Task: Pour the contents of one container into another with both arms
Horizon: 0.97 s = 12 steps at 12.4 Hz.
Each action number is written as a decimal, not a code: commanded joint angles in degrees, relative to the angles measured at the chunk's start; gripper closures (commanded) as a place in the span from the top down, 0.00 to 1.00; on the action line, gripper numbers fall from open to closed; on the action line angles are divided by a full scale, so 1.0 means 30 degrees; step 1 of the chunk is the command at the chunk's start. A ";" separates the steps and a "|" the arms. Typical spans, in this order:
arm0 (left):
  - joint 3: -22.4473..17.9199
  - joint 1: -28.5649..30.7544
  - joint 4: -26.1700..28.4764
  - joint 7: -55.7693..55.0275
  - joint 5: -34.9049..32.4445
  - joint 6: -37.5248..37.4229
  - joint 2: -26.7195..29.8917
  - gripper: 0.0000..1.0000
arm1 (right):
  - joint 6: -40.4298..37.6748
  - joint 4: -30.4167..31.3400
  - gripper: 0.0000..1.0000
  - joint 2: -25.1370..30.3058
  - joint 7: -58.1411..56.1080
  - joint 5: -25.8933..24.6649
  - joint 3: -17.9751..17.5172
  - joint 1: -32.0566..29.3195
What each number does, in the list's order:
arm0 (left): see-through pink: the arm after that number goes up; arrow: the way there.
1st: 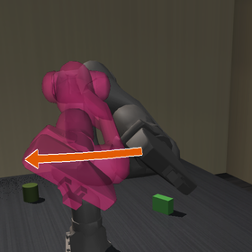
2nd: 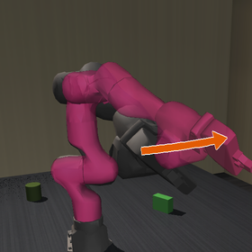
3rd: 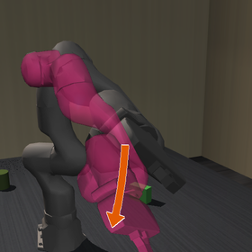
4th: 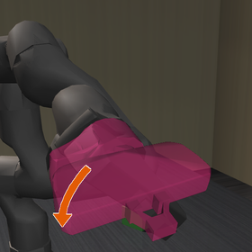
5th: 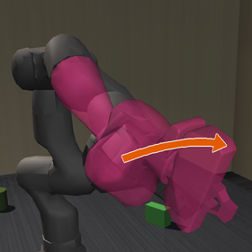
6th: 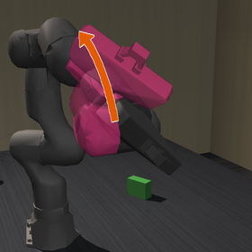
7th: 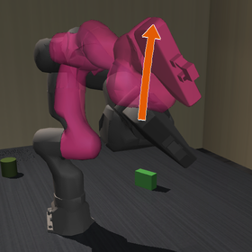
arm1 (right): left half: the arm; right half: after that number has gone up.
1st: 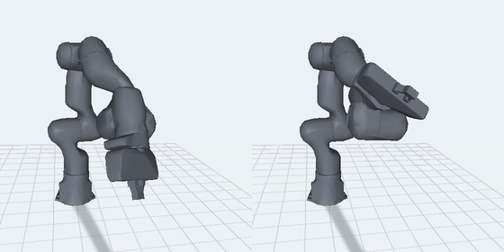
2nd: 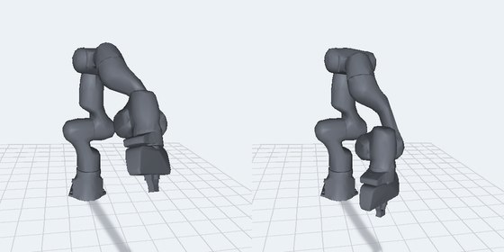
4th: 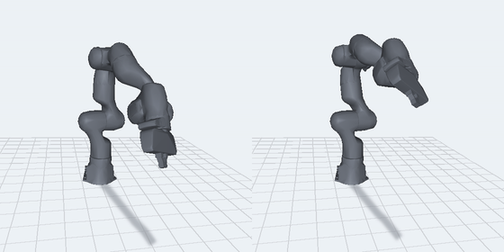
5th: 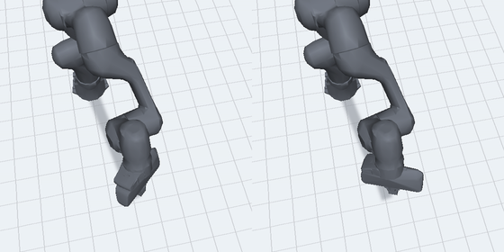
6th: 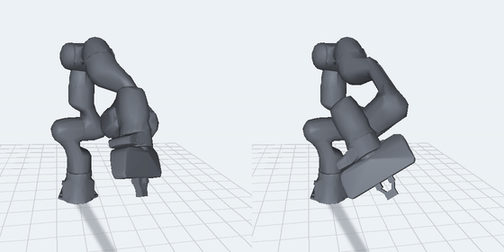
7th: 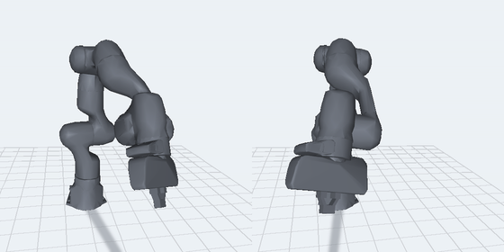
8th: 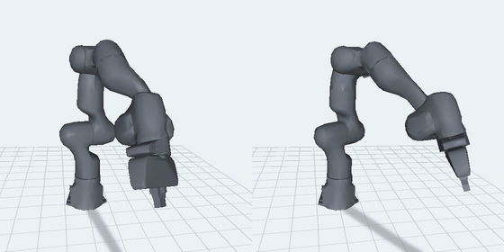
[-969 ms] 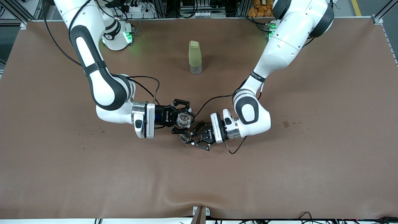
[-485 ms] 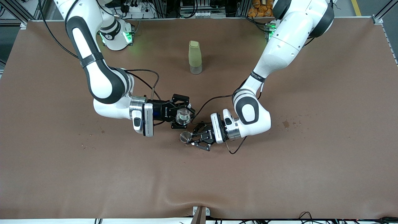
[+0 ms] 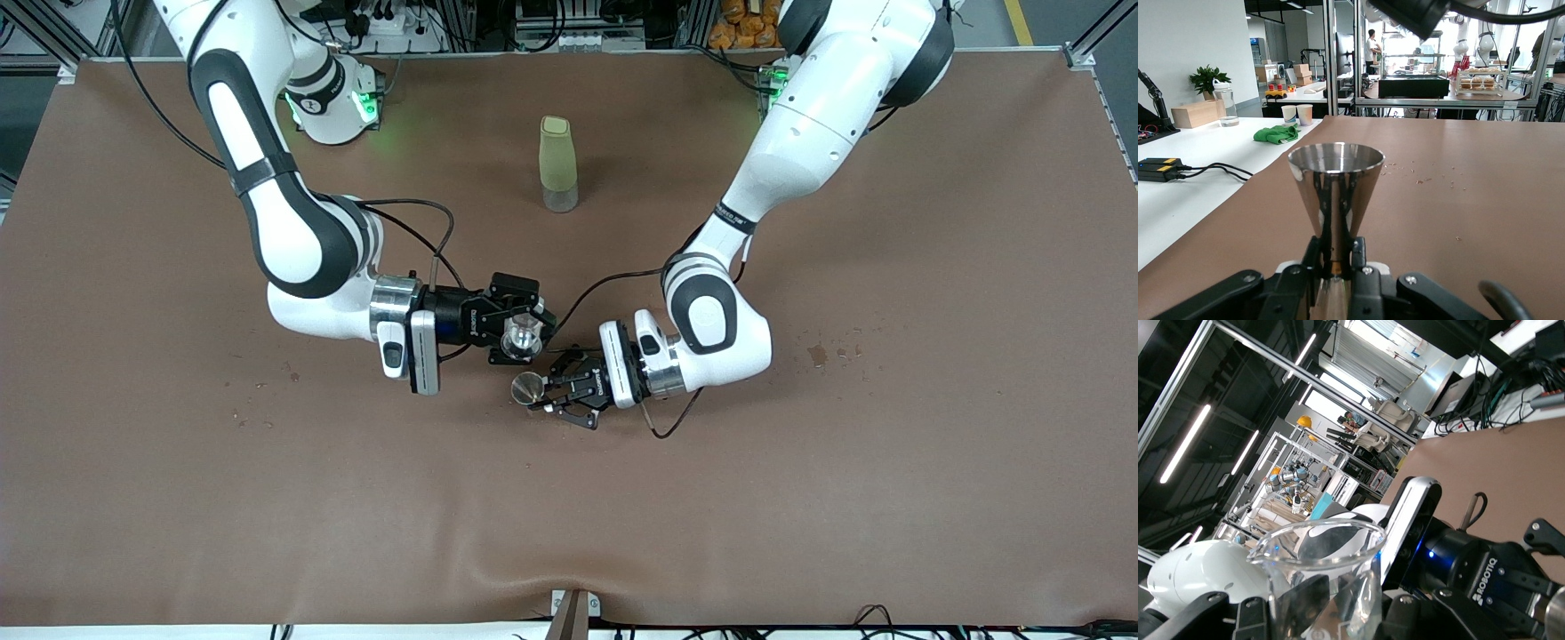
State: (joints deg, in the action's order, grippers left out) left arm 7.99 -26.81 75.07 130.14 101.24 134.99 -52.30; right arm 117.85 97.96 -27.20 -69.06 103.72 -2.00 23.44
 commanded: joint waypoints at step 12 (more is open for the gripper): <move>-0.0026 -0.0115 -0.0179 0.1591 0.1584 -0.0317 -0.0027 0.00 | 0.0002 0.0042 0.00 0.0543 0.6258 0.0583 0.0080 0.0008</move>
State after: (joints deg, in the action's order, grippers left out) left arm 8.05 -26.85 75.07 133.19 103.75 134.60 -52.30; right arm 117.82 97.53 -27.06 -52.74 104.36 -1.86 23.44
